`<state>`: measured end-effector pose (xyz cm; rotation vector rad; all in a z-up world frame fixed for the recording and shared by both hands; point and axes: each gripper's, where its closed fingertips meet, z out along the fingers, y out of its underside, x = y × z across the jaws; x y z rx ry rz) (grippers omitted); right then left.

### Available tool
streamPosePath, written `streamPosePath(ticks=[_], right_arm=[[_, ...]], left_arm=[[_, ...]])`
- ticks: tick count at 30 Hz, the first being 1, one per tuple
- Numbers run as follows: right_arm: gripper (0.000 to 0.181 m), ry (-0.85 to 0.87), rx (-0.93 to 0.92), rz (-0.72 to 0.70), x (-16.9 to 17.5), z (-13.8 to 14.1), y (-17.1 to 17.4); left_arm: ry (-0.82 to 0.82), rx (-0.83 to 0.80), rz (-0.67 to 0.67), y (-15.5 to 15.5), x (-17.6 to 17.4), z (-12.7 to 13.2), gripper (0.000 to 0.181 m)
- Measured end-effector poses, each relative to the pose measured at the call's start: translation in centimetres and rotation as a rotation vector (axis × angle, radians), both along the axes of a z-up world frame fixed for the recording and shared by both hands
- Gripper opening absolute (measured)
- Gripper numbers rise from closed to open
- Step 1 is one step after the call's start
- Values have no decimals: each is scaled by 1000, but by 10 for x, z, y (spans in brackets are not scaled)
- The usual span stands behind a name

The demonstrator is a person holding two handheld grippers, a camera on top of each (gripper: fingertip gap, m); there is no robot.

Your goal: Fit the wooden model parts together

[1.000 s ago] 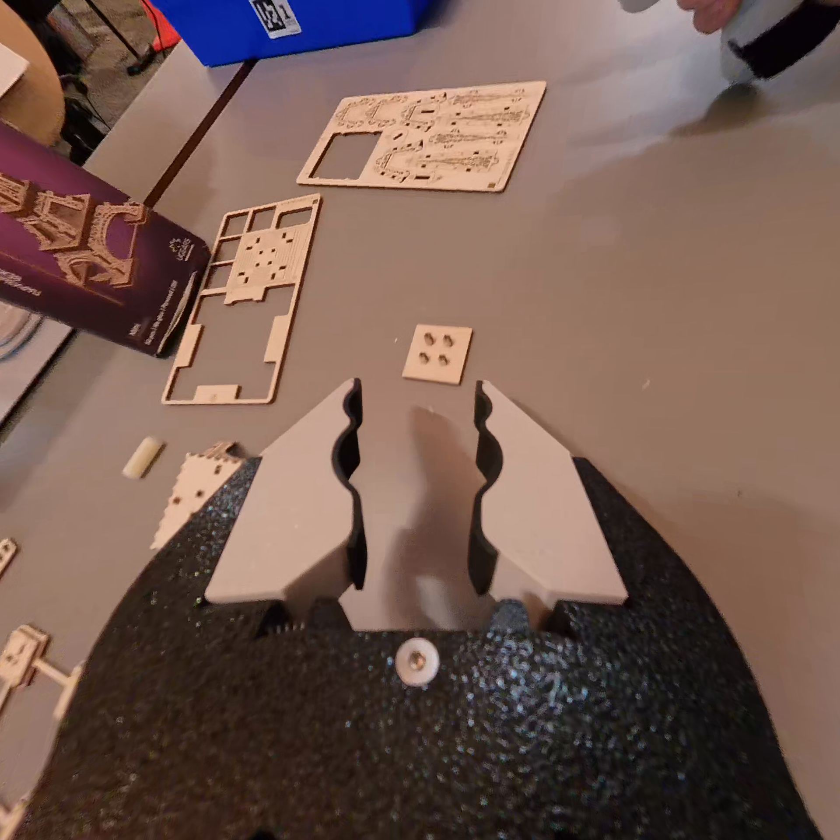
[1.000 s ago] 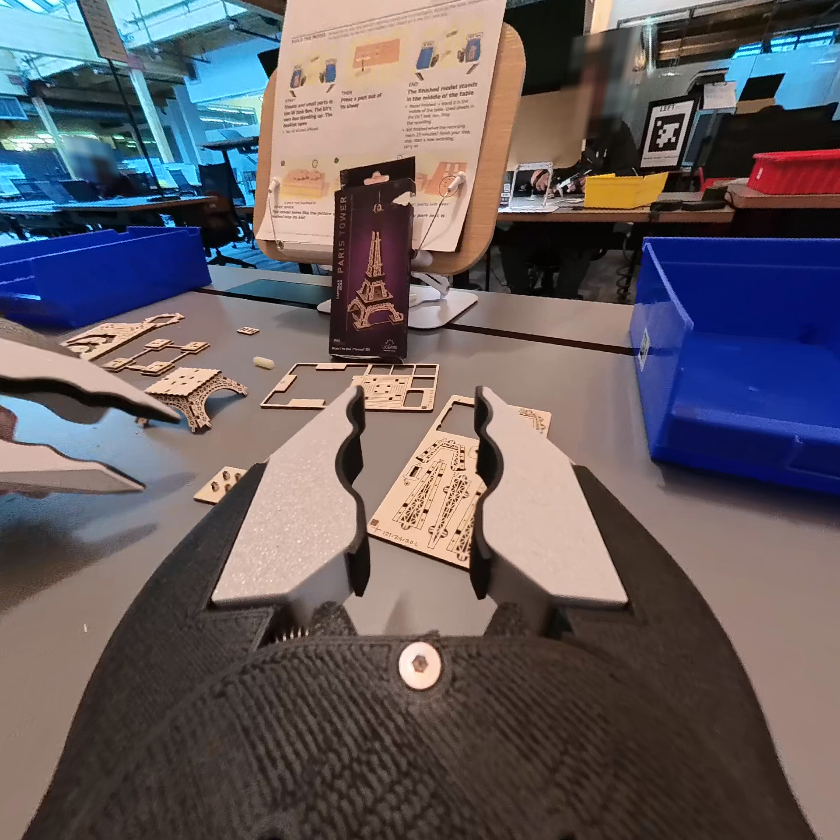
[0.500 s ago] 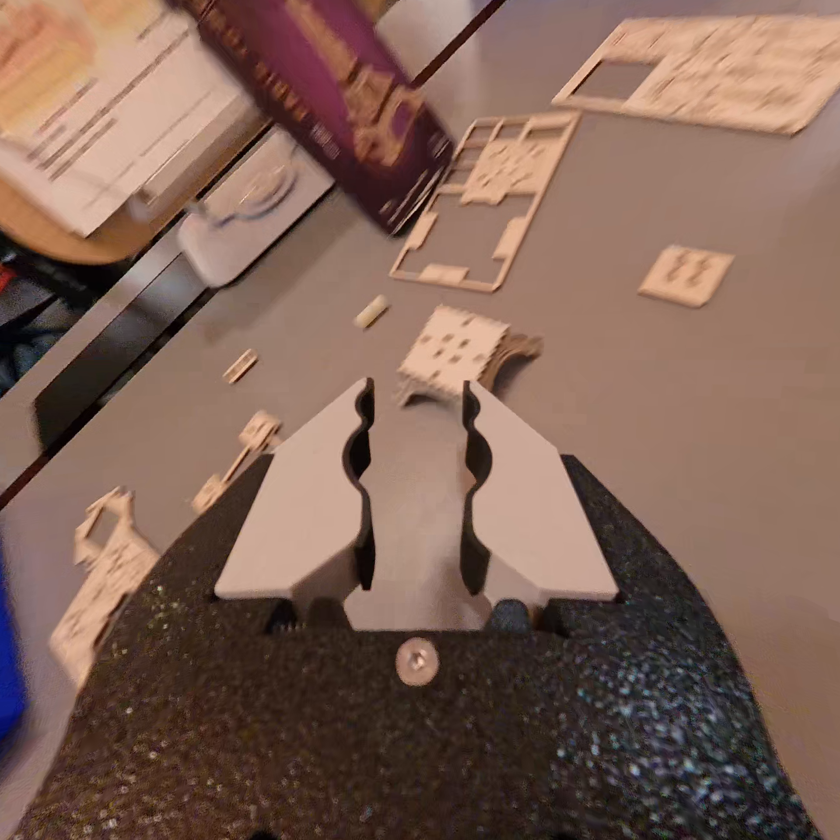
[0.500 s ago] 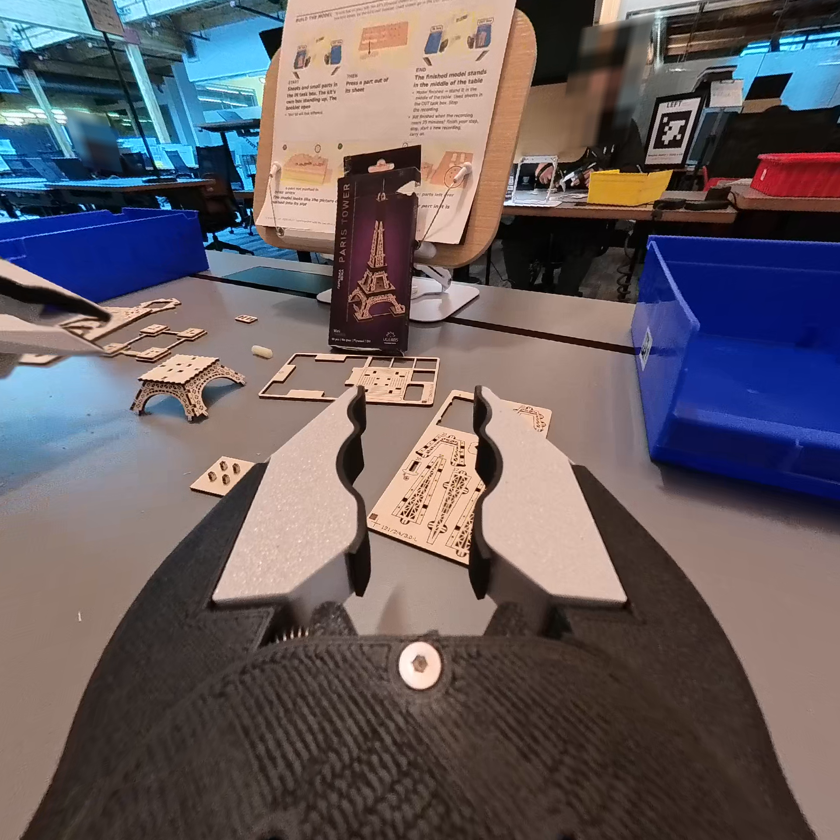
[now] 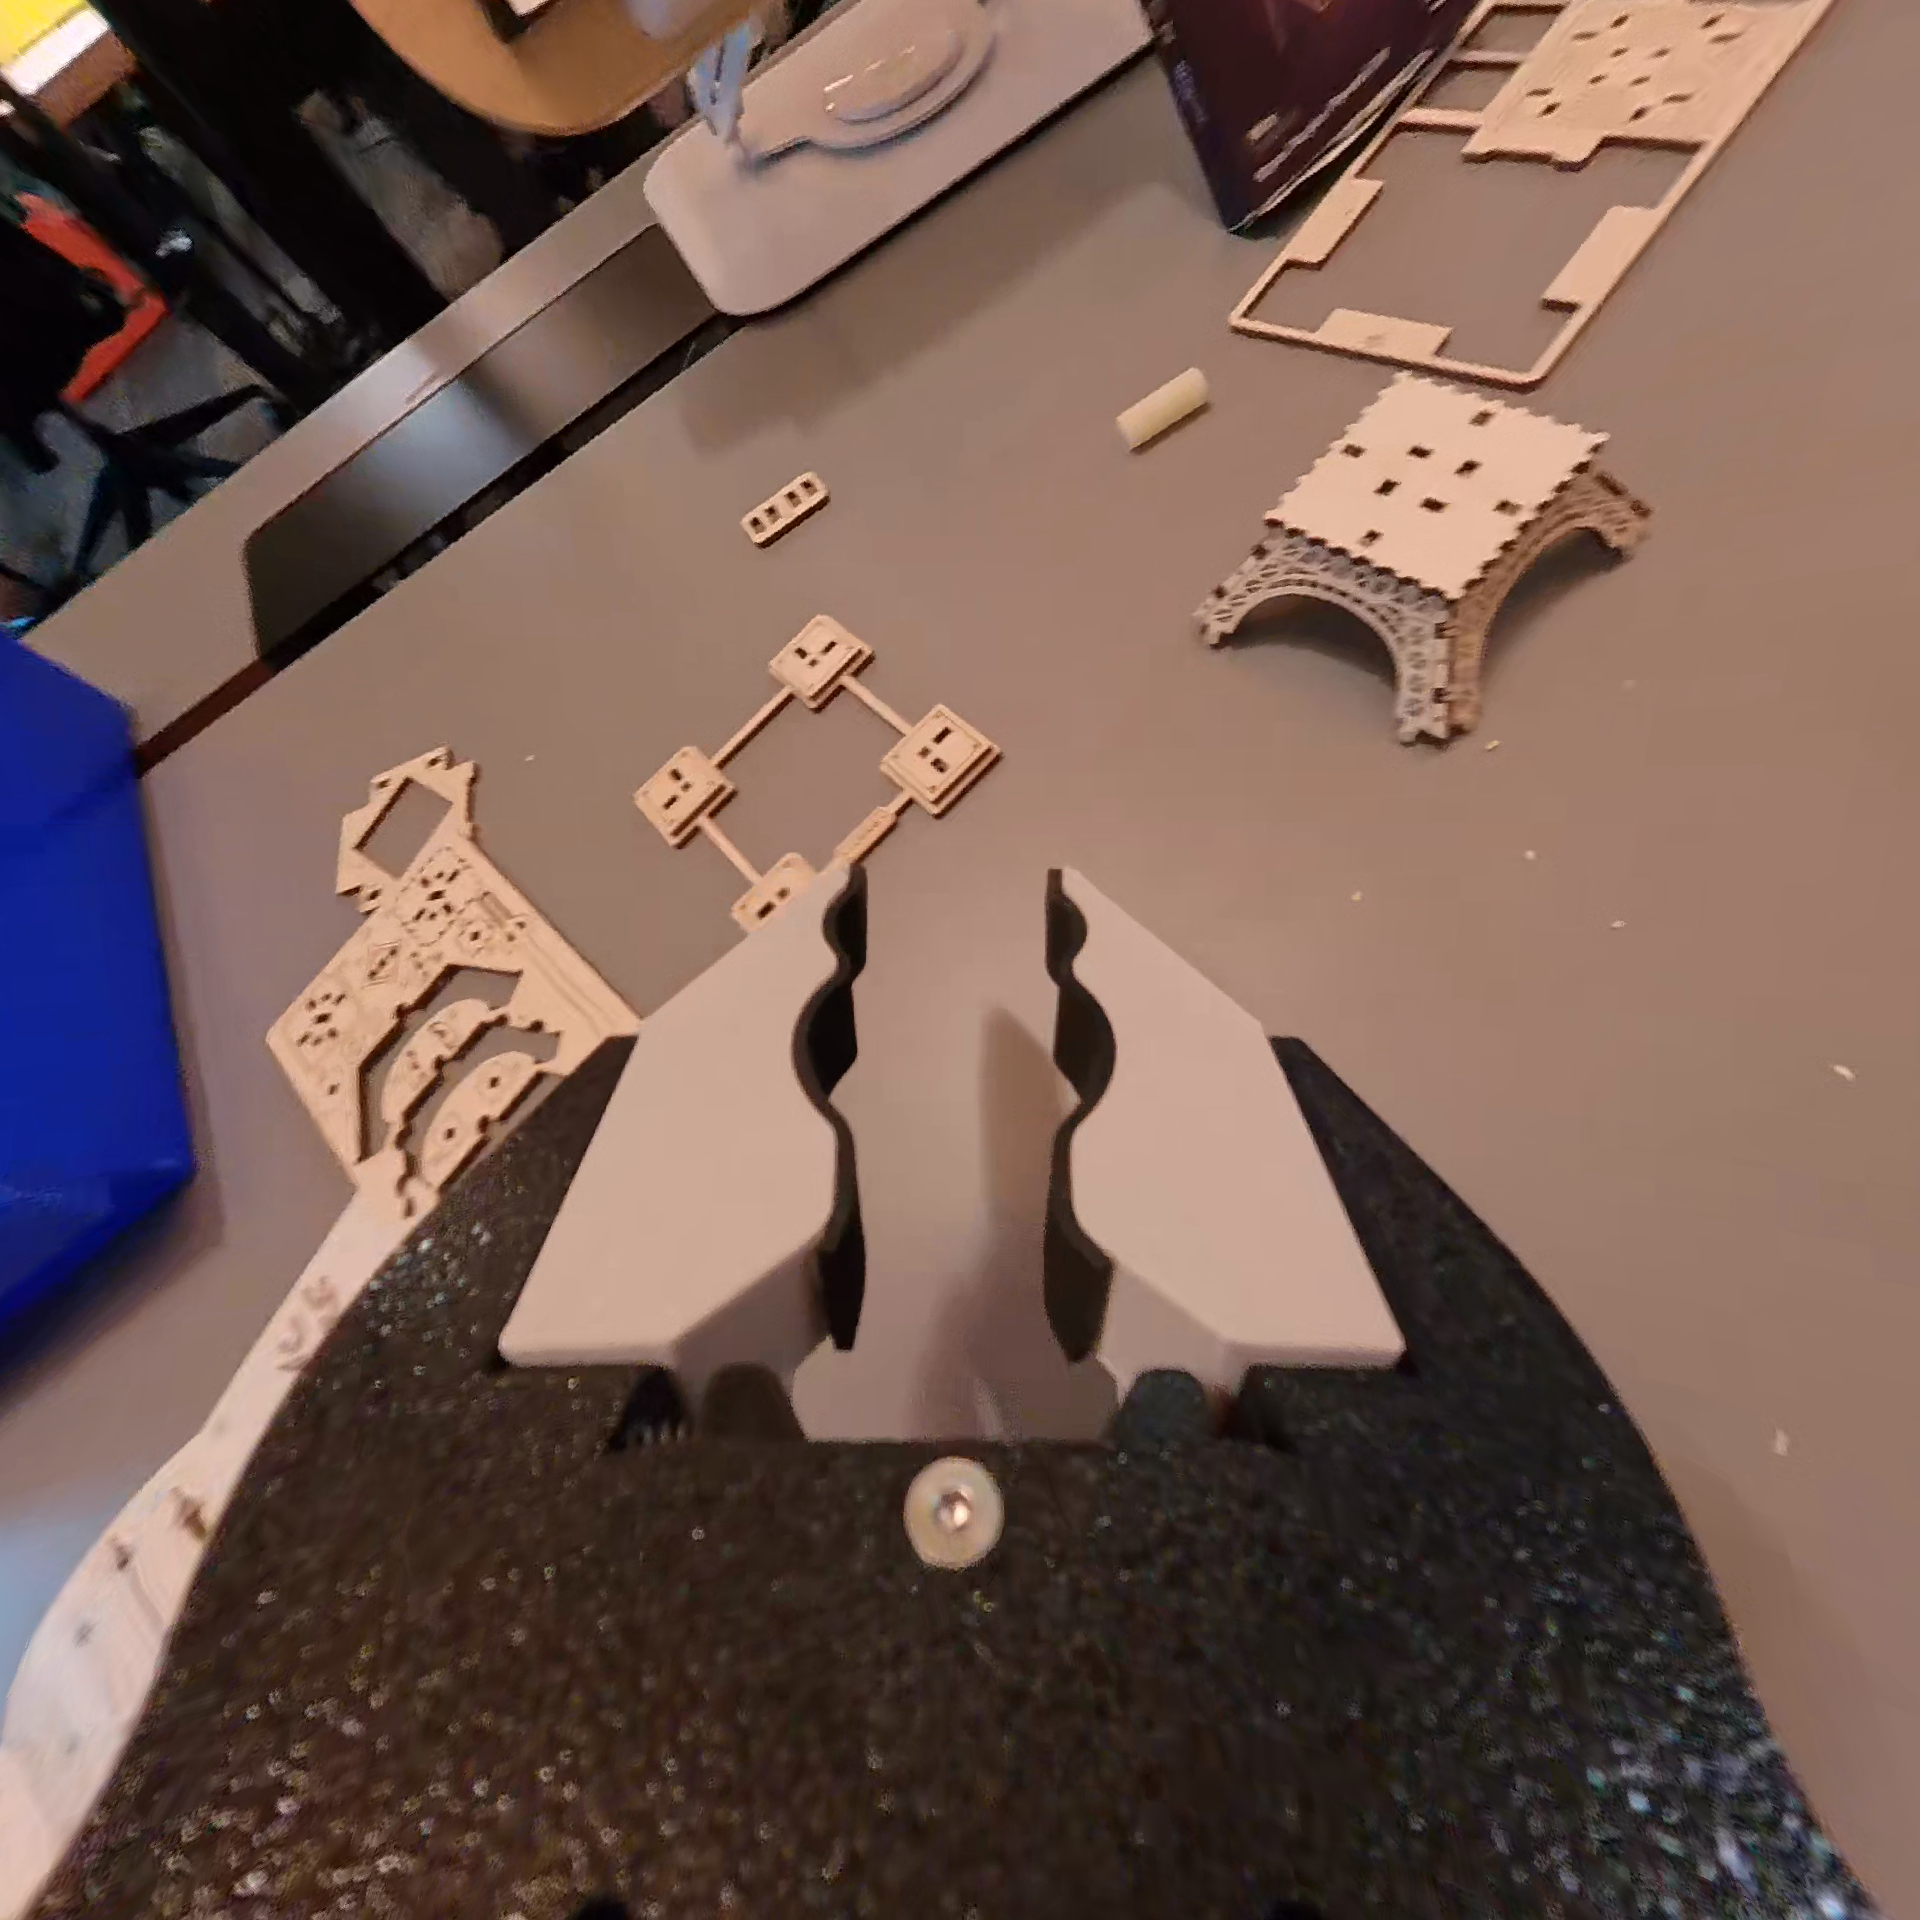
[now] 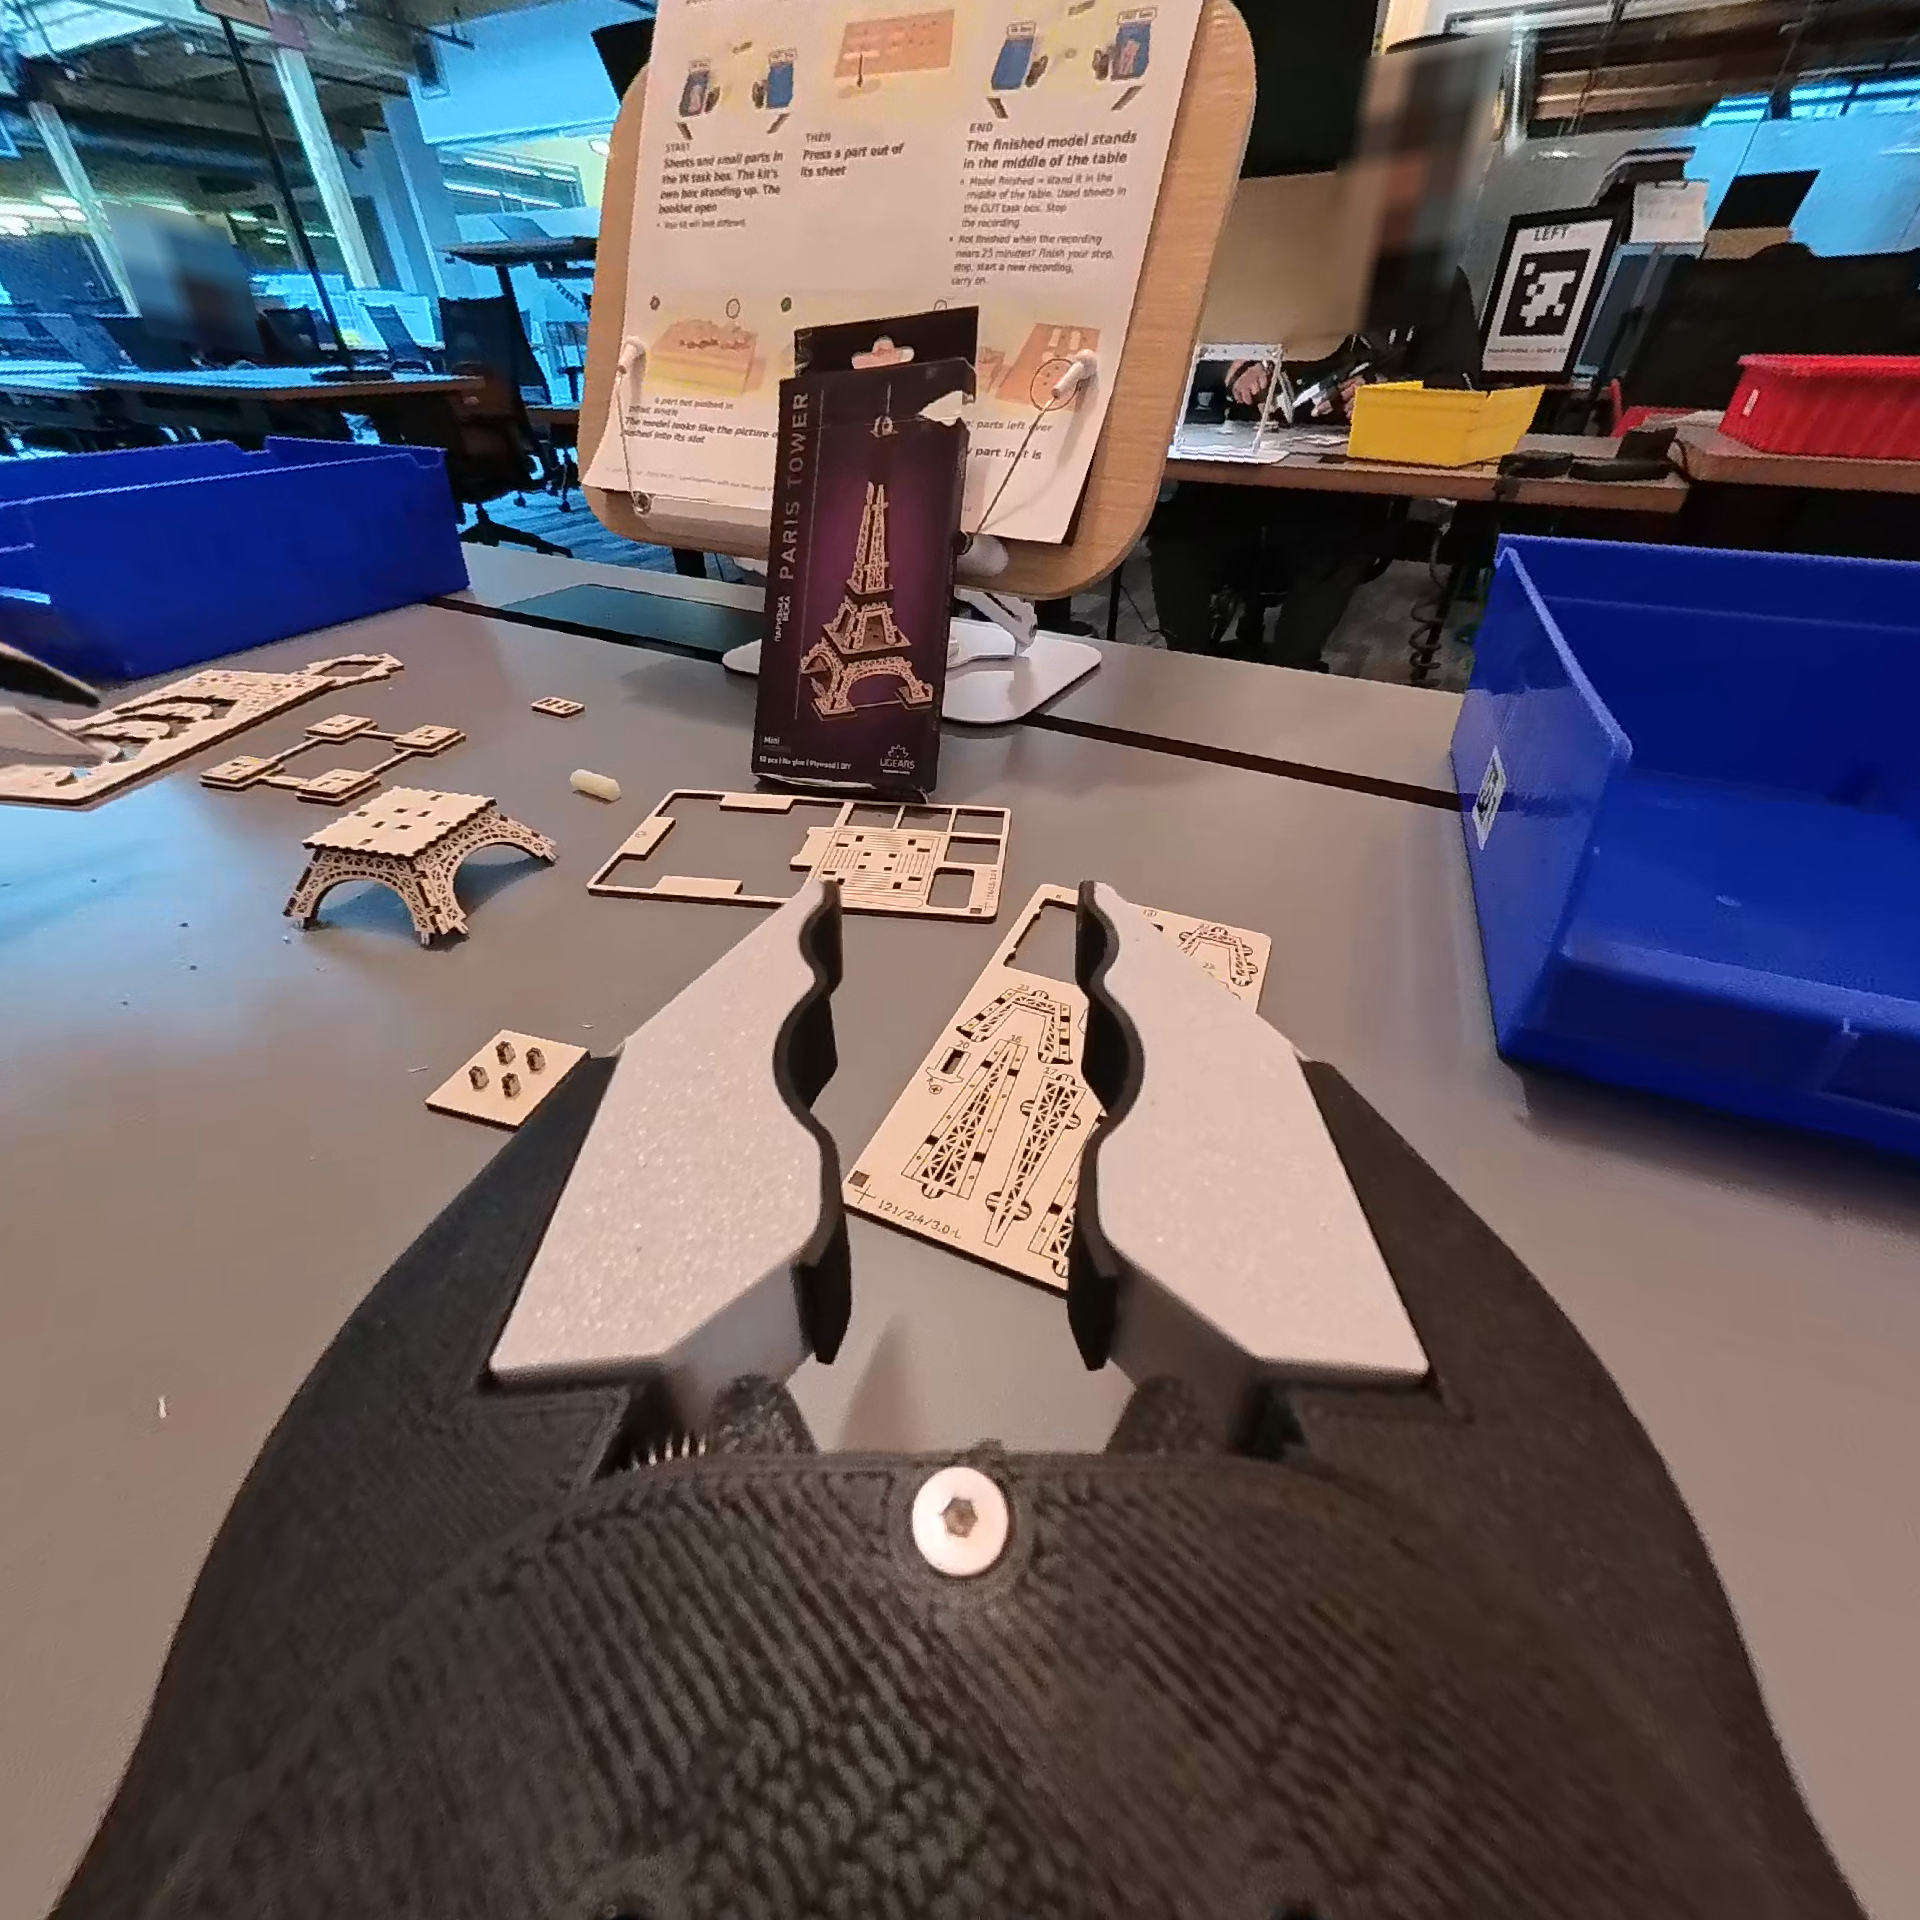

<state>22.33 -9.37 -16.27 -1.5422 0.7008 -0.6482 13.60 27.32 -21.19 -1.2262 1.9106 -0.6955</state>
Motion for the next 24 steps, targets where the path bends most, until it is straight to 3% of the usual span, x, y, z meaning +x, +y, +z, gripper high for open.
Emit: streamPosePath(ticks=[5, 9, 13, 24], right_arm=[[43, 4, -13, 1, 0, -2, 1], [43, 5, -28, 9, 0, -3, 3], [43, 4, -35, 11, -1, -4, 4], [42, 22, -63, 10, 1, -8, 6]], left_arm=[[37, 29, -129, -28, -7, -11, 32], [39, 4, -268, -70, -7, -14, 36], [34, 10, -323, -95, 1, -15, 39], [66, -35, -567, -202, -5, -22, 38]])
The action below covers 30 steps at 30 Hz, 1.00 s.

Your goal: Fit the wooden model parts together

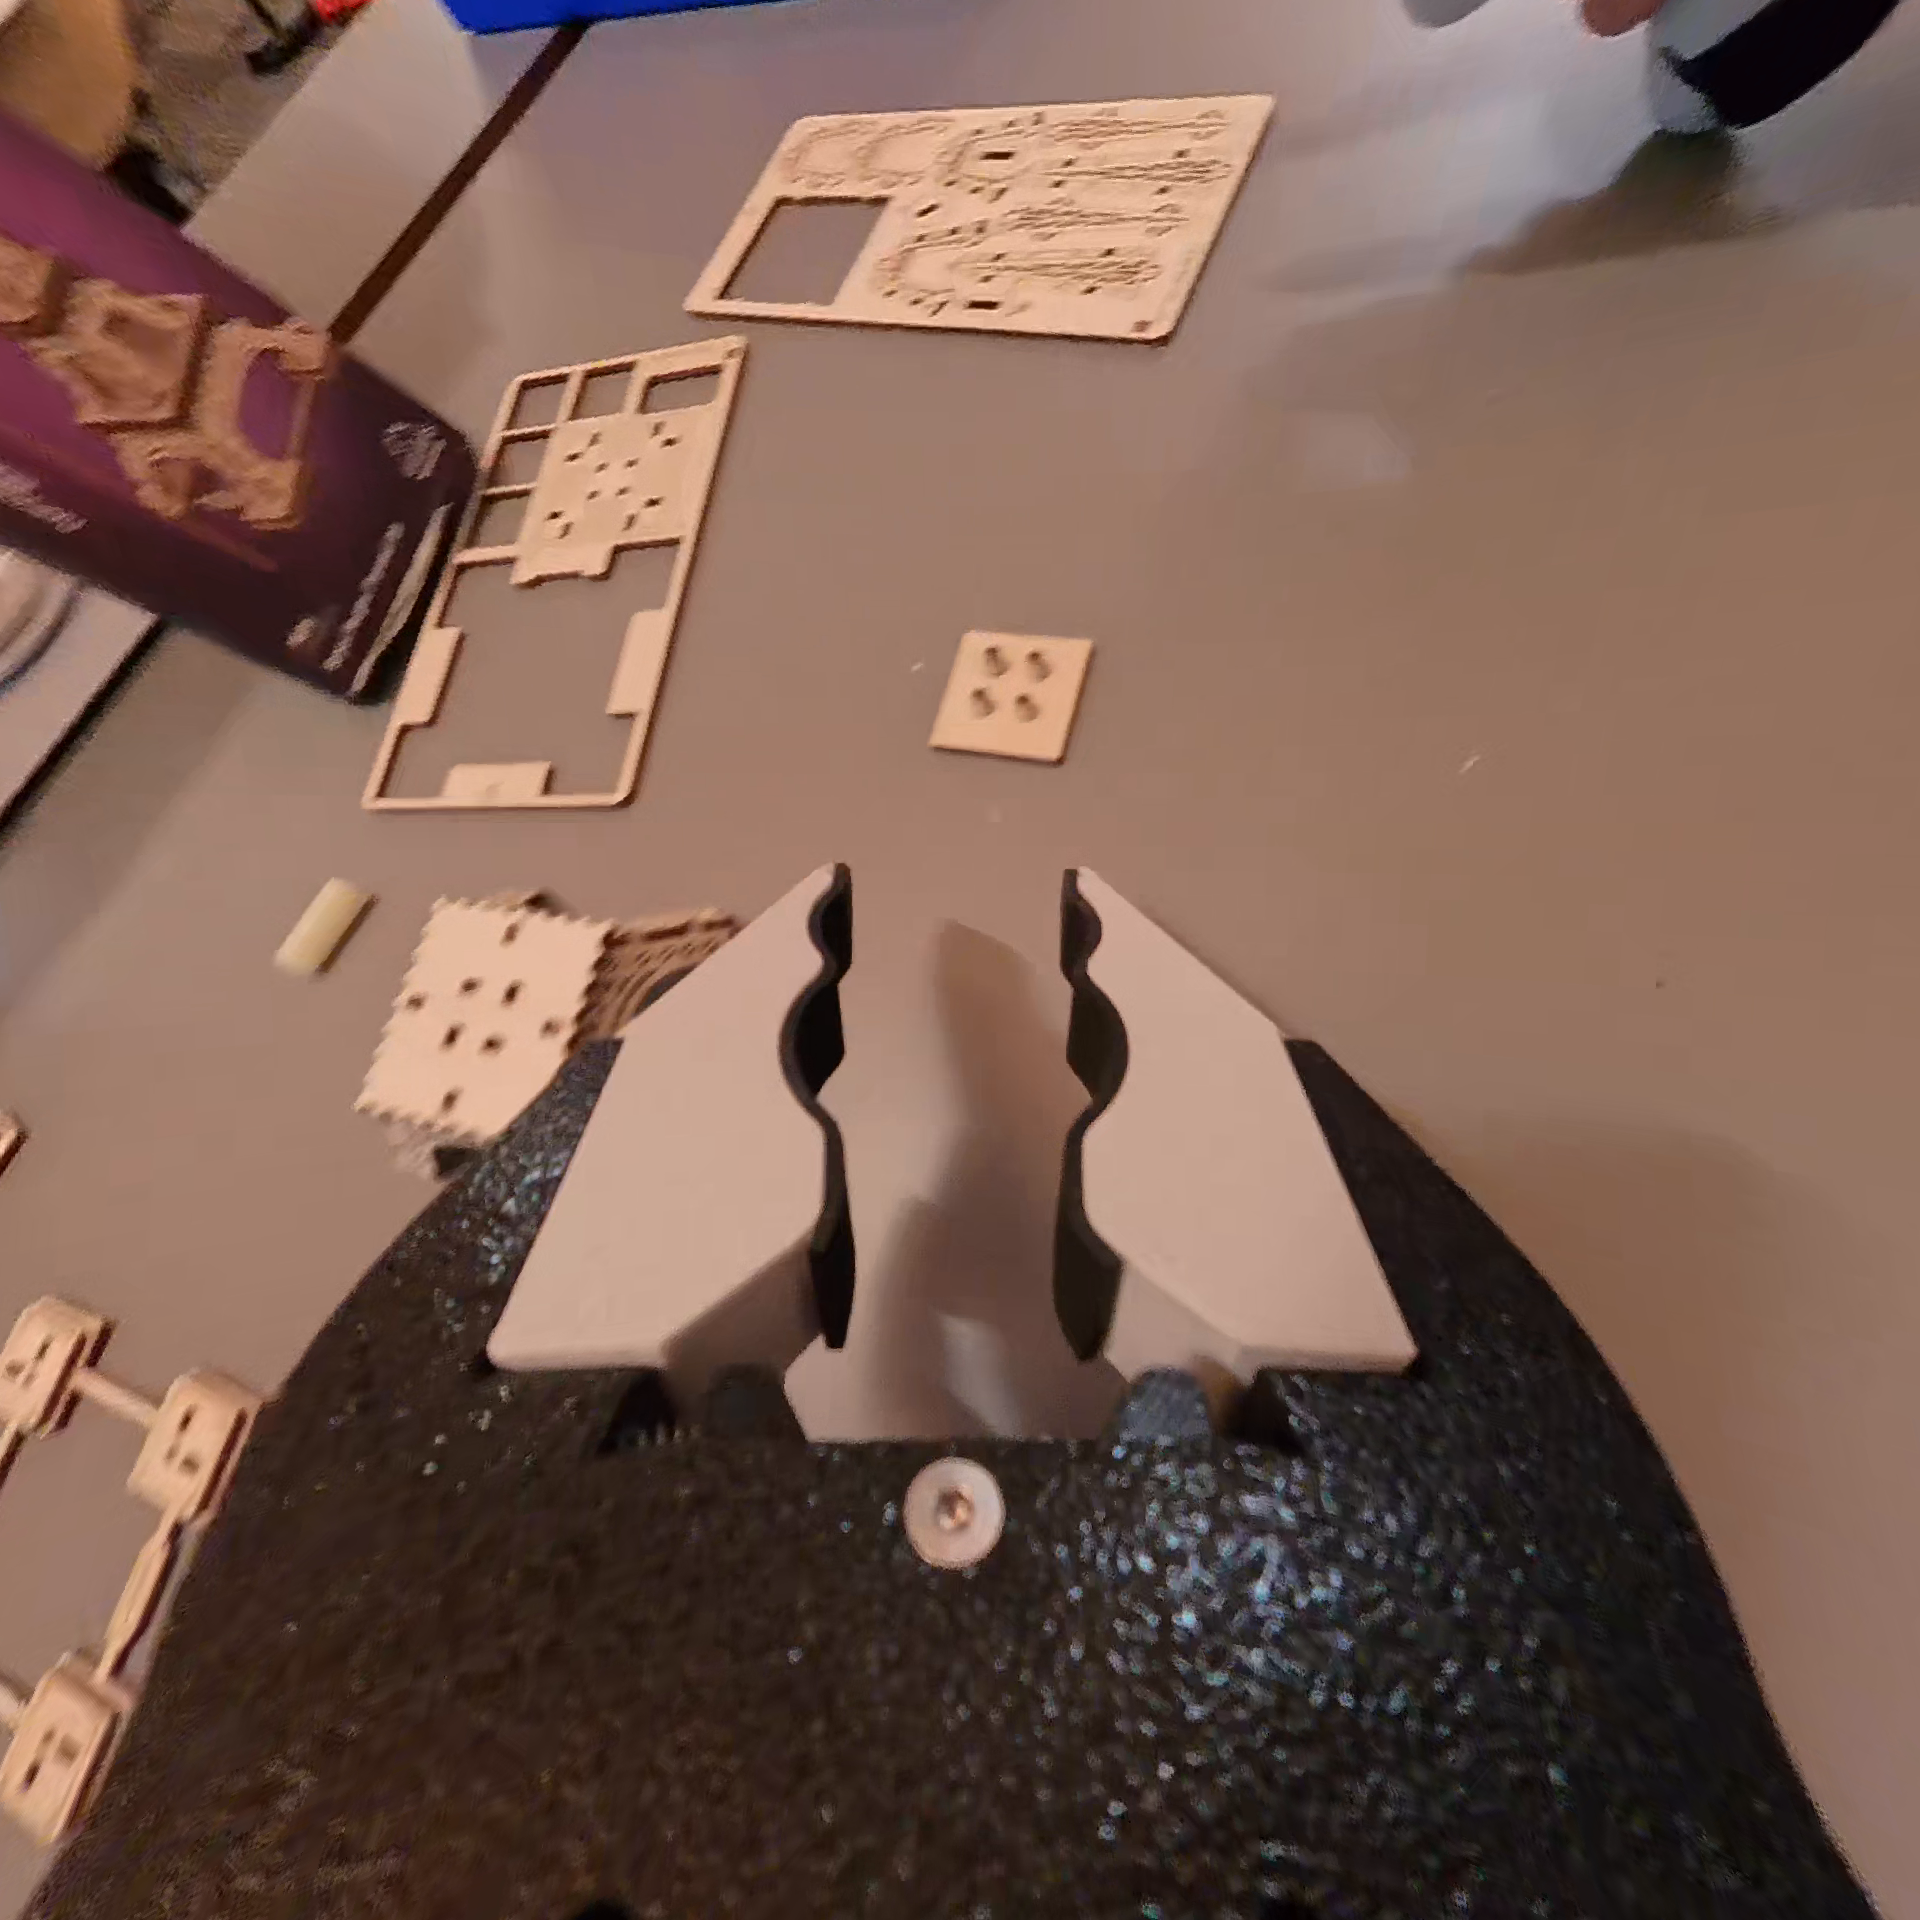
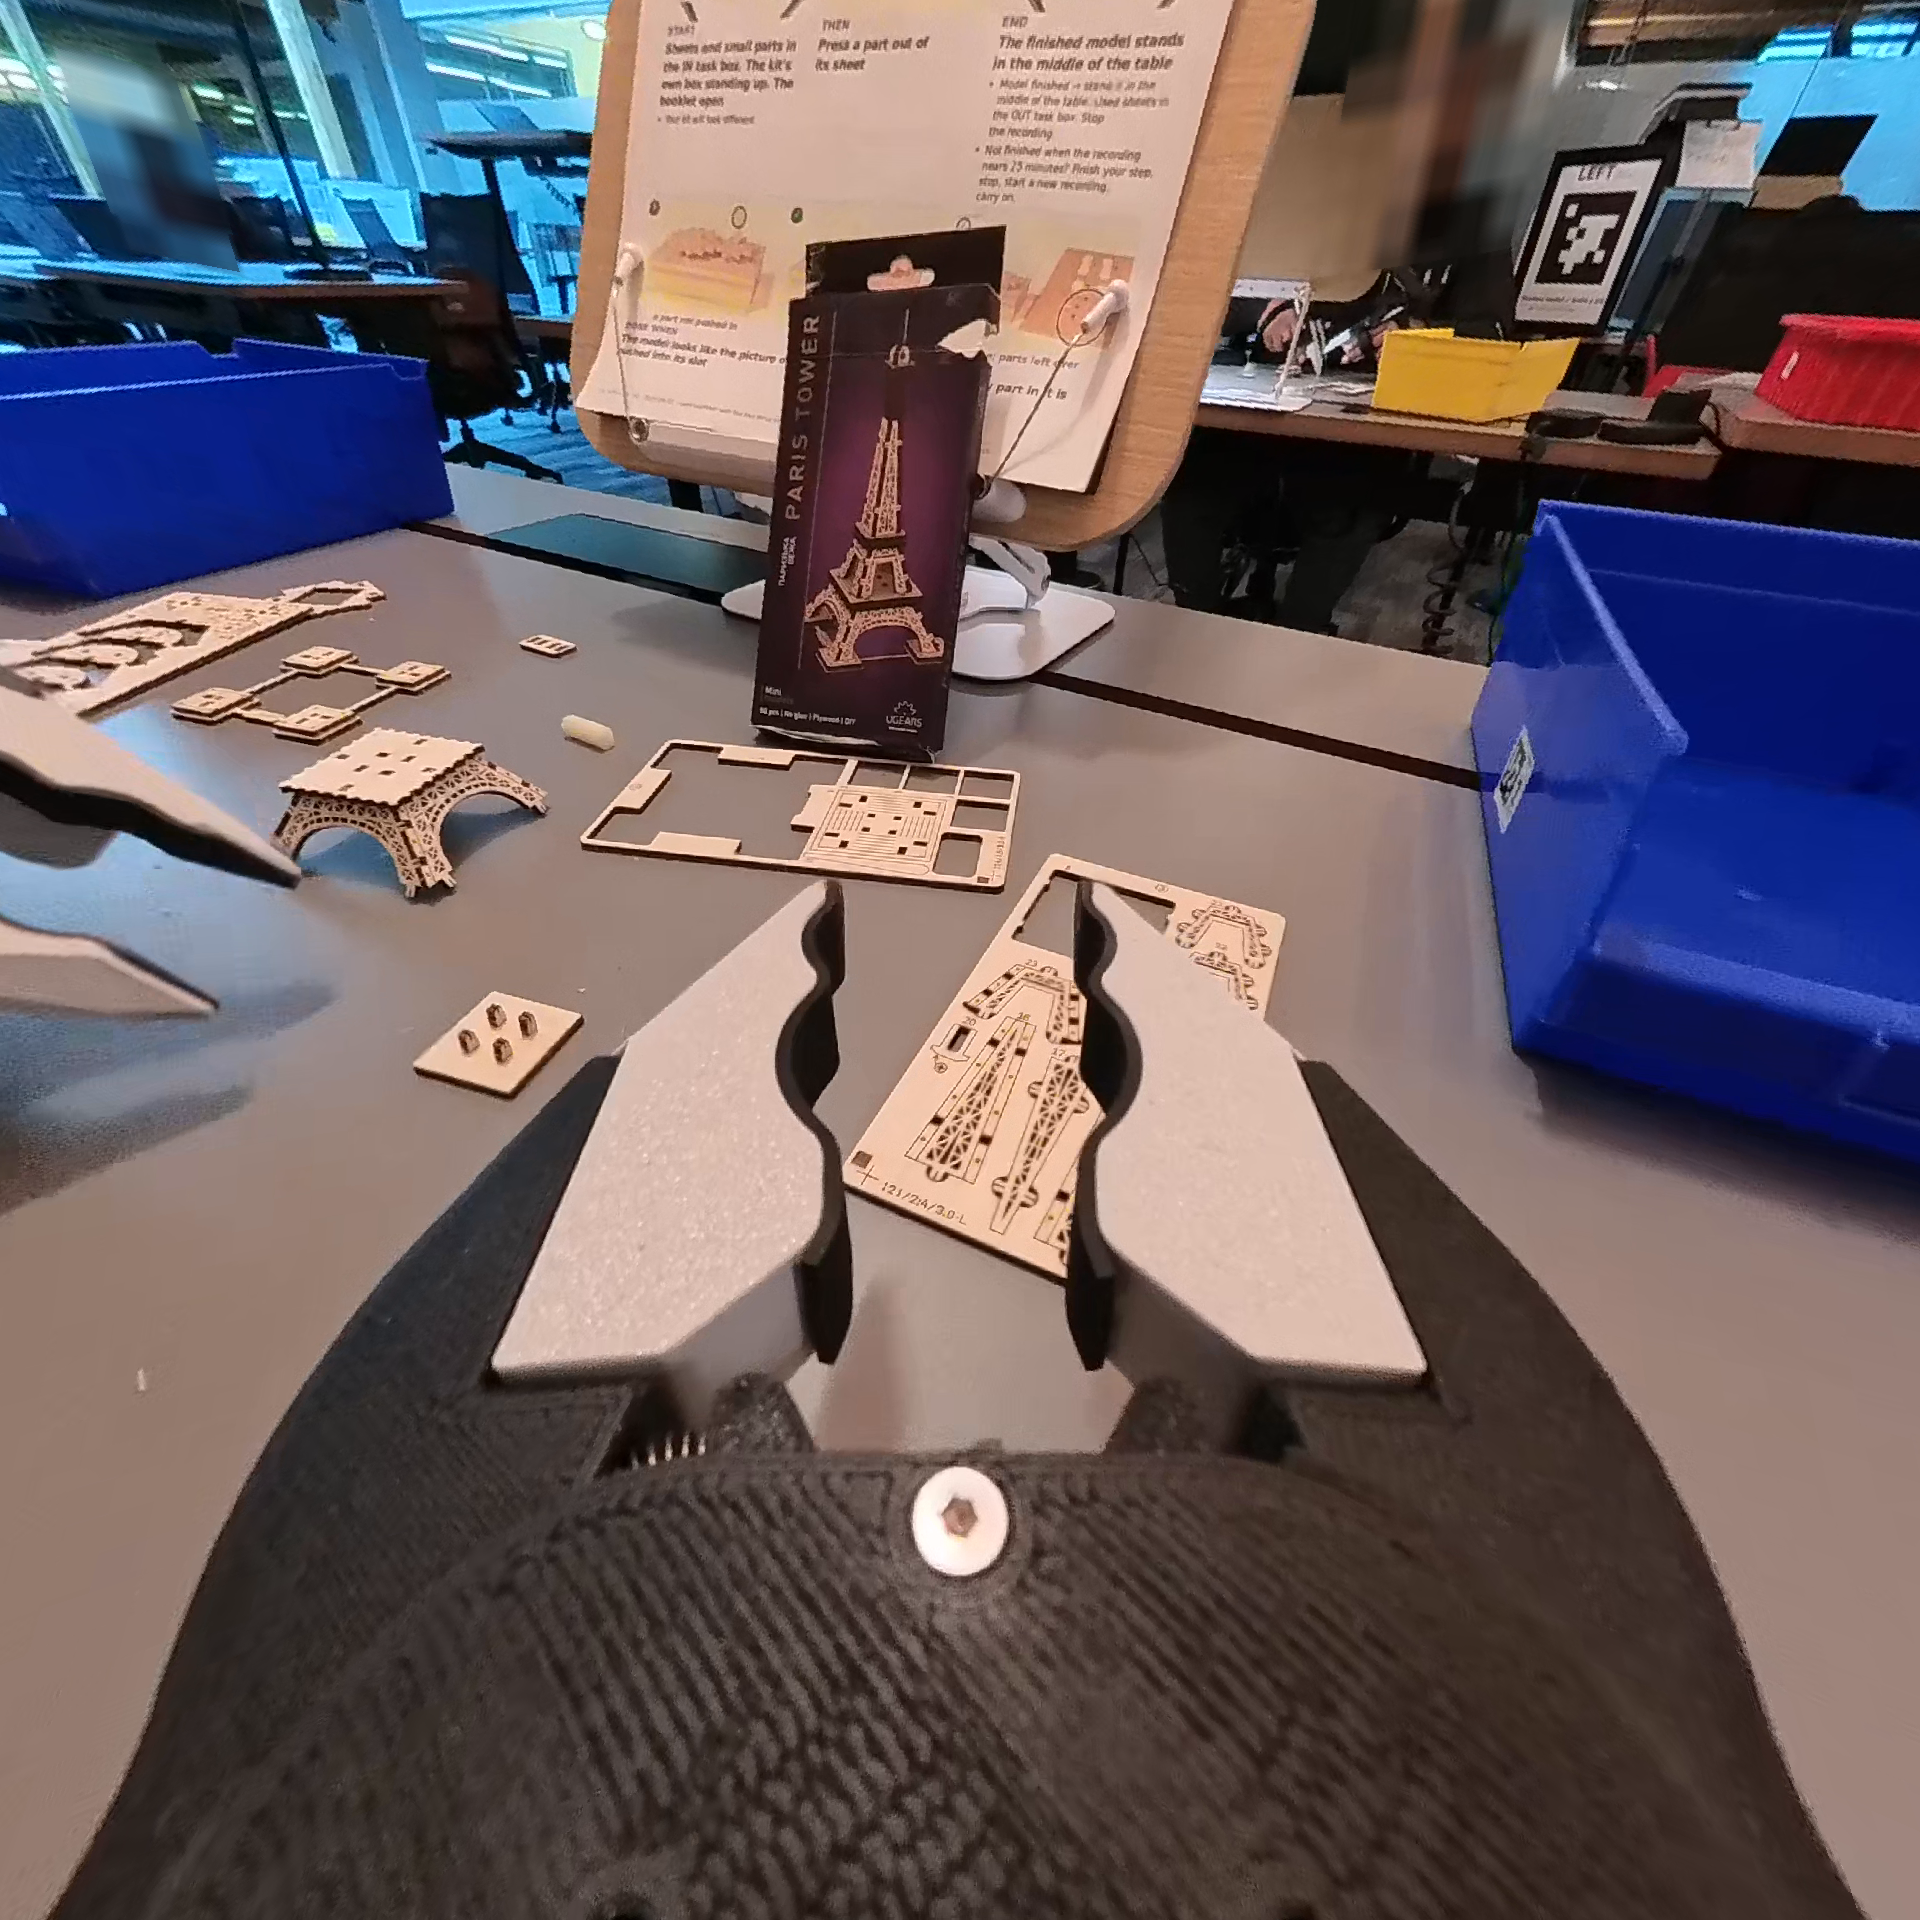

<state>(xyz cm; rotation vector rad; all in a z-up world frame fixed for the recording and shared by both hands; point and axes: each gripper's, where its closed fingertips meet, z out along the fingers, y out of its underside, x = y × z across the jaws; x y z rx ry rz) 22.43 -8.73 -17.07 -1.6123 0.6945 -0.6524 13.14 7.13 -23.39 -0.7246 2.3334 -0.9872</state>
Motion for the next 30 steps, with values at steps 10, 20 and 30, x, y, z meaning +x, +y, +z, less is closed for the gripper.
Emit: streamPosePath(ticks=[10, 20, 30], right_arm=[[43, 3, -64, 42, -4, -6, 9], [44, -26, -138, 84, -11, -12, 19], [45, -95, -73, 99, -22, 9, 30]], left_arm=[[173, -36, 50, -31, 20, -25, 47], [175, -80, 60, -47, 24, -26, 31], [207, 12, 213, 42, -2, -22, 31]])
